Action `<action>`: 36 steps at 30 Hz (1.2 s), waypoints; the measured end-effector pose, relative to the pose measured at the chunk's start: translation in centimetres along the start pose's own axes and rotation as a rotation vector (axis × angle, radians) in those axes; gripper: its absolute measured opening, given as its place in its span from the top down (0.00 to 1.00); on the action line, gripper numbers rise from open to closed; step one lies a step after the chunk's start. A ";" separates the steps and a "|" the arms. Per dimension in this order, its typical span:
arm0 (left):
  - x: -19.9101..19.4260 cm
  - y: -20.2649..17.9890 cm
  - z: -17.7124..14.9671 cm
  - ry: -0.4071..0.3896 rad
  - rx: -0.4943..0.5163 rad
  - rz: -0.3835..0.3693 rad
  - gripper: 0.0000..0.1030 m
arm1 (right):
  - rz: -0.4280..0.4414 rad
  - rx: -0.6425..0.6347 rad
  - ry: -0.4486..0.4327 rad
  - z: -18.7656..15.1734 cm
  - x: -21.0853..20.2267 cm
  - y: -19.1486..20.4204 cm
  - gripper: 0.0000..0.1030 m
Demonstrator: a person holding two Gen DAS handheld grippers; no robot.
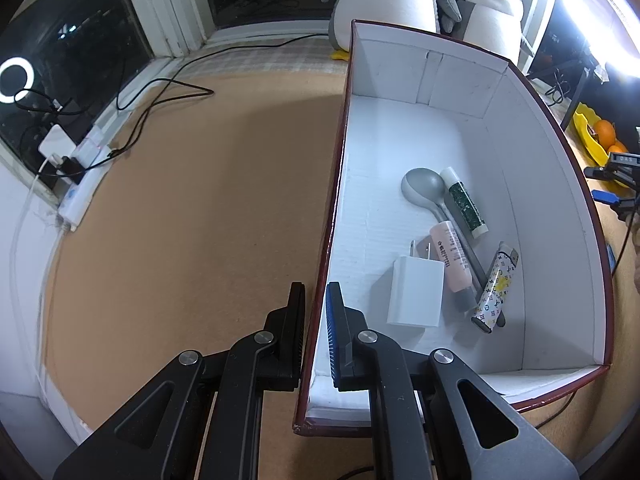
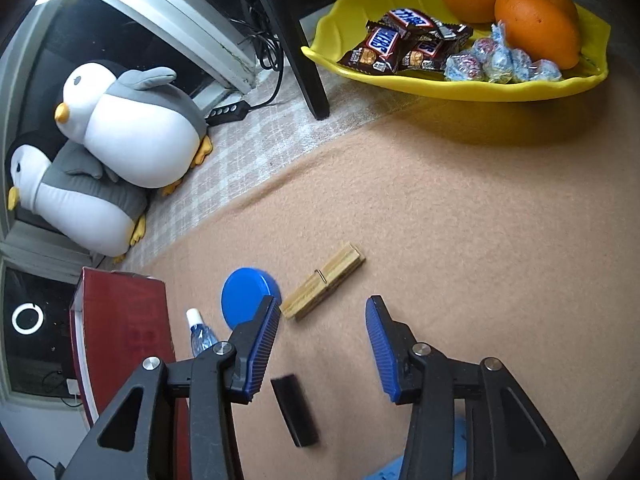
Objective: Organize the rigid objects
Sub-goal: 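Move the right tool to the wooden clothespin and grasp it, then carry the clothespin into the box and release it with the right gripper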
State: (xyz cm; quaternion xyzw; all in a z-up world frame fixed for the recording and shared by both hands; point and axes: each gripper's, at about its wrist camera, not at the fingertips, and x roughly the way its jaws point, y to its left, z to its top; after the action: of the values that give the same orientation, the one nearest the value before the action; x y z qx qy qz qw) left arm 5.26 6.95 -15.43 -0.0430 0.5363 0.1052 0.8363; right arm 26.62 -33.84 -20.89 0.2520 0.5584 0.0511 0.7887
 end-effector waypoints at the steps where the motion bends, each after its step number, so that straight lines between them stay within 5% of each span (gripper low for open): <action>1: 0.0 0.0 0.0 0.001 -0.002 0.000 0.91 | -0.001 0.001 0.006 0.1 0.3 0.1 0.60; 10: 0.1 0.1 -0.1 0.001 -0.014 -0.003 0.91 | -0.077 -0.042 0.019 1.2 1.6 1.3 0.66; 17: 0.1 0.2 -0.1 -0.001 -0.014 -0.008 0.91 | -0.198 -0.189 0.056 1.3 2.4 3.1 0.70; 23: 0.1 0.3 -0.1 -0.004 -0.014 -0.014 0.91 | -0.287 -0.311 0.079 1.2 3.2 4.3 0.84; 36: 0.1 0.2 -0.1 -0.009 -0.019 -0.021 0.91 | -0.238 -0.315 0.038 -1.1 1.7 2.5 0.89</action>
State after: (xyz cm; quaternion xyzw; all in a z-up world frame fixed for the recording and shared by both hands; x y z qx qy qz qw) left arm 5.12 7.10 -15.53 -0.0560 0.5312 0.1015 0.8393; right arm 26.77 -30.67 -21.48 0.0564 0.5842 0.0489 0.8082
